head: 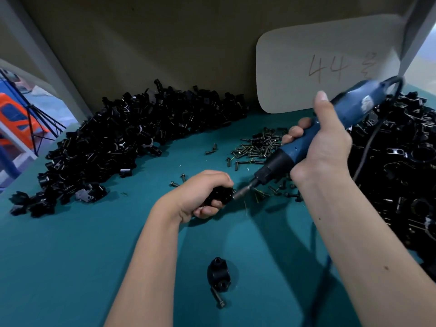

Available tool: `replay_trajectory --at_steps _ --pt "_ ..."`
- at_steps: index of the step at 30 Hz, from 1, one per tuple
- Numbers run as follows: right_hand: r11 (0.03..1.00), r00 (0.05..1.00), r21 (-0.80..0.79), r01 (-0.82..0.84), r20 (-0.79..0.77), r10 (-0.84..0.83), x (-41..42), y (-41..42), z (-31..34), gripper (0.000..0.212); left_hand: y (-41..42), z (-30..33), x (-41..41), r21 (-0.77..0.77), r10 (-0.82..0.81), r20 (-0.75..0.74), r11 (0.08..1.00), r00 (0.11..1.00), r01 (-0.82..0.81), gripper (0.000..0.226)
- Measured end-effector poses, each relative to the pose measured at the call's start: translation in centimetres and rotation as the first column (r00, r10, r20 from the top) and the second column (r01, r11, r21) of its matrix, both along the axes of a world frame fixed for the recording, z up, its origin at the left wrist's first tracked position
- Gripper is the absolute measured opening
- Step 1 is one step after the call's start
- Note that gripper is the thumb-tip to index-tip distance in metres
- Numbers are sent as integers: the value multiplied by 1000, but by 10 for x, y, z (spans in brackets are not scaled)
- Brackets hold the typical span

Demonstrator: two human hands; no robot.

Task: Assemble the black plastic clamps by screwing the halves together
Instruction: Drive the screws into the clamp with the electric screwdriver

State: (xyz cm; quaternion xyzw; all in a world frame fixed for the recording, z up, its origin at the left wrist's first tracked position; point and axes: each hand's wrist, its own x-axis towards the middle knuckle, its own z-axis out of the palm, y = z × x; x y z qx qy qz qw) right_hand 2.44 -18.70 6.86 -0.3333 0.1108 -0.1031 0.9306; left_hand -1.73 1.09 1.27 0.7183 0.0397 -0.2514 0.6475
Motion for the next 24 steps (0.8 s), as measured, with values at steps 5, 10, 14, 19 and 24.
replay_trajectory --at_steps 5,10,14,19,24 --pt "987 981 -63 149 134 -140 -6 -1 6 33 -3 1 0 8 3 -6 1000 1000 -3 16" --pt "987 981 -91 130 157 -114 -8 2 3 29 -3 1 -1 15 16 -14 1000 1000 -16 27" --pt "986 977 -95 139 173 -121 -8 2 3 22 -3 3 -2 9 8 -15 1000 1000 -8 30" --pt "987 974 -103 127 201 -104 -10 2 3 18 -4 3 -1 24 5 -18 1000 1000 -5 33" --pt "987 971 -102 124 219 -99 -11 4 4 18 -4 2 -1 30 9 -22 1000 1000 -9 32"
